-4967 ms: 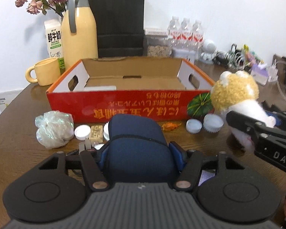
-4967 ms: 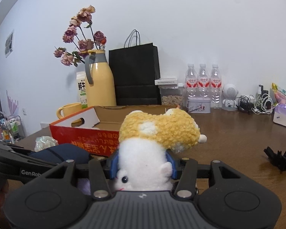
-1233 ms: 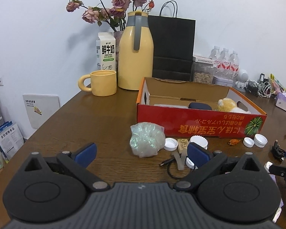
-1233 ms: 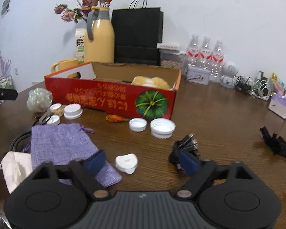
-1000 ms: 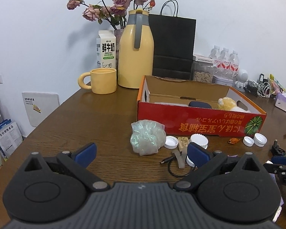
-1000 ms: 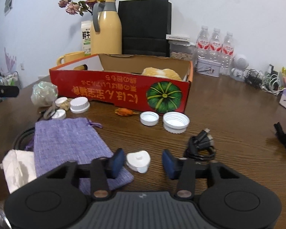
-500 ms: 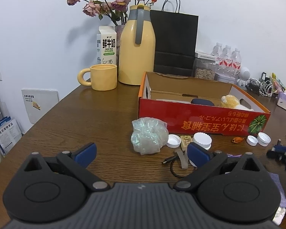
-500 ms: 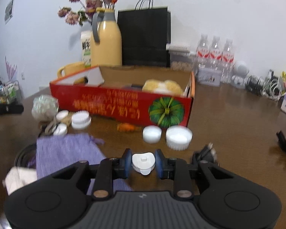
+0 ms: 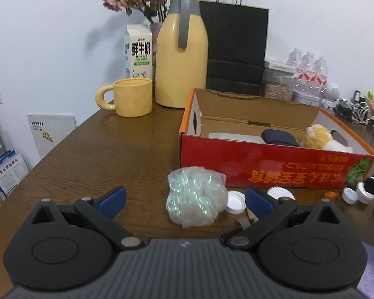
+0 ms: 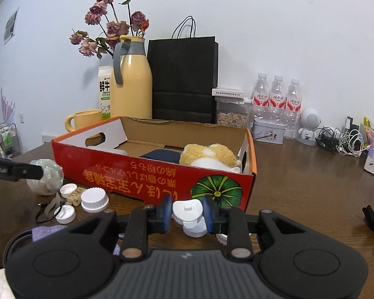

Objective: Organize objects
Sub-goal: 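Grasp the clear plastic bag with the left gripper while the right gripper holds the cap, then lower the bag and white cap into the cardboard box and open both grippers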

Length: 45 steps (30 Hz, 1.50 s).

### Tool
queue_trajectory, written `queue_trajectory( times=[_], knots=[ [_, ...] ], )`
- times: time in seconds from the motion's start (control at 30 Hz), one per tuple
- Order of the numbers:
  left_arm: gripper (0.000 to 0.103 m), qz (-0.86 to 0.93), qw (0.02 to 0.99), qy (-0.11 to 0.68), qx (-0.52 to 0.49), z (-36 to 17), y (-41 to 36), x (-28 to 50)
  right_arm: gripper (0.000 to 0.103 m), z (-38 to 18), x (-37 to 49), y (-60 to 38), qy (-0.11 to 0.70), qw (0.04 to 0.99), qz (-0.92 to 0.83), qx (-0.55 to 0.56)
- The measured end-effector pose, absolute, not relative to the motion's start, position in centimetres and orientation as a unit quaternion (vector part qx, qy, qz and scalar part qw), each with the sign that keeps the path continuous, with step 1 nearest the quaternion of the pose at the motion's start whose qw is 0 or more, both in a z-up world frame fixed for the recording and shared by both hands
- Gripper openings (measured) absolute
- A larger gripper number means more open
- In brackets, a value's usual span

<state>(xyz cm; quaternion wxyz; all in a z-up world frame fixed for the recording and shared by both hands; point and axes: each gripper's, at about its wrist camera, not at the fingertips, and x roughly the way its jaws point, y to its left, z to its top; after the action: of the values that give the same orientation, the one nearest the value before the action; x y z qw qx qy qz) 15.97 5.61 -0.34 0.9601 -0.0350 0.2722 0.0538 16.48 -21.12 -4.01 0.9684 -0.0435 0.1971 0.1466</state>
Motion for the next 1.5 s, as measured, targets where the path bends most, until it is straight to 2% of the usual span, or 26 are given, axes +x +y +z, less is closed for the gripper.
queue_trajectory(
  times=[0.27,0.37,0.43,0.53,0.87,1.1,1.5],
  knots=[
    [0.102,0.074,0.95,0.299,-0.048,-1.7,6.0,18.6,0.025,-4.2,16.4,-21.1,0.195,0.968,0.151,-0.04],
    [0.085,0.064,0.951,0.298,-0.061,-1.8,6.2,18.8,0.025,-4.2,16.4,-21.1,0.194,0.968,0.152,-0.042],
    [0.06,0.055,0.949,0.301,-0.069,-2.0,6.3,18.9,0.025,-4.2,16.4,-21.0,0.195,0.968,0.152,-0.042],
    [0.052,0.056,0.948,0.302,-0.08,-2.1,6.6,18.9,0.025,-4.1,16.4,-20.9,0.194,0.968,0.151,-0.045],
    [0.05,0.067,0.962,0.254,-0.075,-1.0,6.7,17.4,0.025,-3.9,15.9,-20.8,0.181,0.972,0.141,-0.053],
    [0.05,0.049,0.976,0.204,-0.066,2.3,5.8,15.9,0.025,-3.1,15.9,-20.0,0.165,0.972,0.152,-0.063],
    [0.05,0.013,0.987,0.157,-0.037,5.9,2.3,19.4,0.025,0.9,18.9,-16.6,0.112,0.974,0.177,-0.082]
  ],
)
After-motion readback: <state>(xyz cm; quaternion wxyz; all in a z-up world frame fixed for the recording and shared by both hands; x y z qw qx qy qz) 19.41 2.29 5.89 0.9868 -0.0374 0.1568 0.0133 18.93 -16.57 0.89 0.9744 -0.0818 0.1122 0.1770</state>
